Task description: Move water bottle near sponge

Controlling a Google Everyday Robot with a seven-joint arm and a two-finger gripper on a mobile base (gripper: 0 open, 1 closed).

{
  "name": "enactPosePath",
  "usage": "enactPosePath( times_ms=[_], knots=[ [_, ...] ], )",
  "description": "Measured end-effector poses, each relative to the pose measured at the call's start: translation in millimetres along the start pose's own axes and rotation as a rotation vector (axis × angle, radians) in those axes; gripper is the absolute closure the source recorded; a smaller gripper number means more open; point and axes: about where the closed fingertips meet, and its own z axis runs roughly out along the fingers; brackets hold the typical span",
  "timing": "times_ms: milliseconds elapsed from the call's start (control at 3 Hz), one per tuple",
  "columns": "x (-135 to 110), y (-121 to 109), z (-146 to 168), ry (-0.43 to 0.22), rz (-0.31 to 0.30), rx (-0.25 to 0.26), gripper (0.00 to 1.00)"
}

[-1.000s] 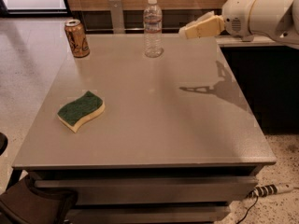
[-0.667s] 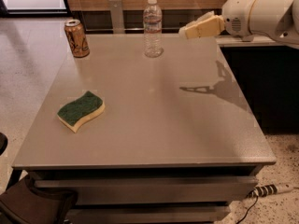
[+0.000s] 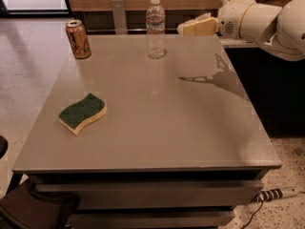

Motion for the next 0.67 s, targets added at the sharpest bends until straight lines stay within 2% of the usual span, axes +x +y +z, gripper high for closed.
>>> enactPosePath(
  times_ms=[333,667],
  knots=[
    [15,-9,30,-0.039,0.055,-0.020,0.00],
    [27,-12,46,-0.015,0.088,-0.035,0.00]
  ],
)
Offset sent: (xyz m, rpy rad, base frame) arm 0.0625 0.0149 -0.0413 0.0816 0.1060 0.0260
